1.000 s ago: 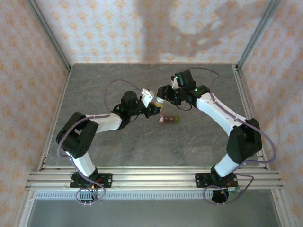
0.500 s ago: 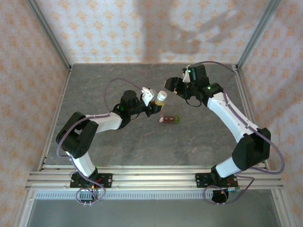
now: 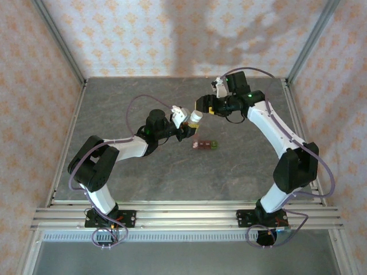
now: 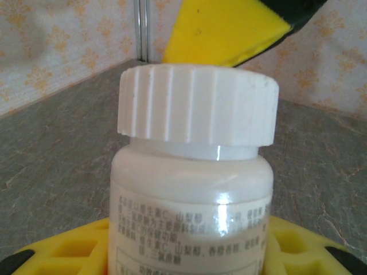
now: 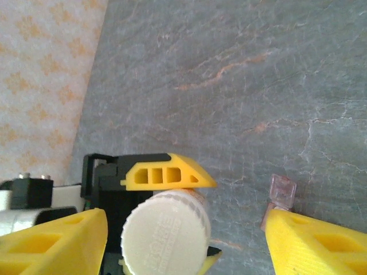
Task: Sort the pills into containers
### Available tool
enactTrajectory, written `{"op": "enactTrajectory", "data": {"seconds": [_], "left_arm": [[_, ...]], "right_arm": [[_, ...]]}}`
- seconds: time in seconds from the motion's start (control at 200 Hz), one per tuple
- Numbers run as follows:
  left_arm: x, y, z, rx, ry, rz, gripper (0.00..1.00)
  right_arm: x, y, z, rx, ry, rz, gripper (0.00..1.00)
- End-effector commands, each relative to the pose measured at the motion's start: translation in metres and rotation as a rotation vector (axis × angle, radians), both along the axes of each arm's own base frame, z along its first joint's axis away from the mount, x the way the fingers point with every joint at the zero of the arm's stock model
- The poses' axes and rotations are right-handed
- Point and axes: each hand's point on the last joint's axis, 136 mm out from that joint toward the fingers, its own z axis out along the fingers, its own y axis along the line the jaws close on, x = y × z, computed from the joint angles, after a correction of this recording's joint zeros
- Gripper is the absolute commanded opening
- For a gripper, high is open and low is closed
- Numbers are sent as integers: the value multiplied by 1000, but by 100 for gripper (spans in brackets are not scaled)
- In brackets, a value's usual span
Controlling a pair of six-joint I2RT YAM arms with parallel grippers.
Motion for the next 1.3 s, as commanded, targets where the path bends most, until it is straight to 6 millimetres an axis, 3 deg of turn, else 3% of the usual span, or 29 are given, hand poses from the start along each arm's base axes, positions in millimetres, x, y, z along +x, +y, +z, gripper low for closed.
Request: {"op": "enactTrajectory", "data": {"seconds": [0.0, 0.4, 0.576, 0.706, 0.836, 1.011, 1.131, 1.296], "left_arm": [[-1, -5, 33, -49, -83, -19, 0], [-1, -5, 34, -50, -84, -20, 0], [-1, -4, 34, -50, -84, -17, 0], [-1, -4, 34, -51, -85, -16, 0], [1, -4, 35, -55, -88, -10, 0], [2, -4, 34, -54, -86, -6, 0], [2, -4, 33, -52, -84, -5, 0], [2, -4, 33, -50, -84, -4, 0]], "right_arm": [[-9, 7, 7, 11, -18, 70, 70], [-10, 15, -6, 1, 17, 97, 59], [-9, 17, -11, 3, 37, 90, 40], [-8, 19, -18, 9, 76, 36, 33], [-4, 17, -32, -16, 149, -150, 28], [-5, 24, -37, 49, 198, -421, 30], [-5, 33, -29, 99, 197, -462, 30], [-1, 23, -10, 94, 150, -488, 37]]}}
